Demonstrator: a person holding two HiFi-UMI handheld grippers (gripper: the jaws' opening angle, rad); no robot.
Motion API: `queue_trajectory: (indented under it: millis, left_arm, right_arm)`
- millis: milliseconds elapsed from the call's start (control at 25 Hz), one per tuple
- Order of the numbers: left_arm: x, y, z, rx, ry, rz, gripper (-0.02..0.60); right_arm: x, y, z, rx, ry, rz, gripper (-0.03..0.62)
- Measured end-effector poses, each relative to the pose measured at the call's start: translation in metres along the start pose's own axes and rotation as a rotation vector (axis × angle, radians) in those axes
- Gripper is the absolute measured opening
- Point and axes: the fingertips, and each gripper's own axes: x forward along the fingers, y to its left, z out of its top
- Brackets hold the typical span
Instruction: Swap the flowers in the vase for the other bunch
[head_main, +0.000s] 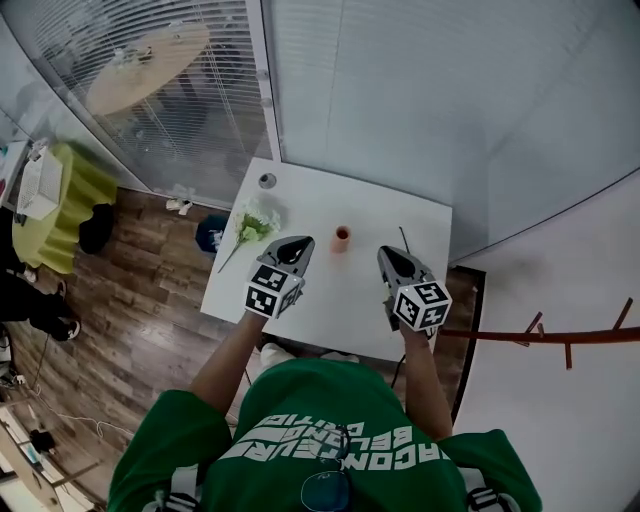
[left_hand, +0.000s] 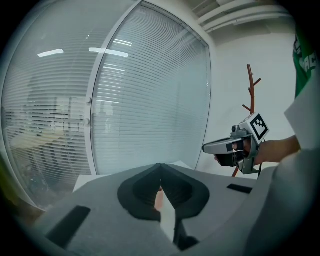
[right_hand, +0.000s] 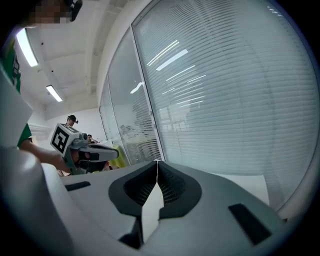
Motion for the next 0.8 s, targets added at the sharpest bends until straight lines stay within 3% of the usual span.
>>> queue_trajectory:
  millis: [800]
  left_arm:
    - [0.004, 0.007, 0.011, 0.028, -0.012, -0.029, 0.008]
  right_arm:
    - [0.004, -0.001, 0.005, -0.011, 0.010, -0.033, 0.014]
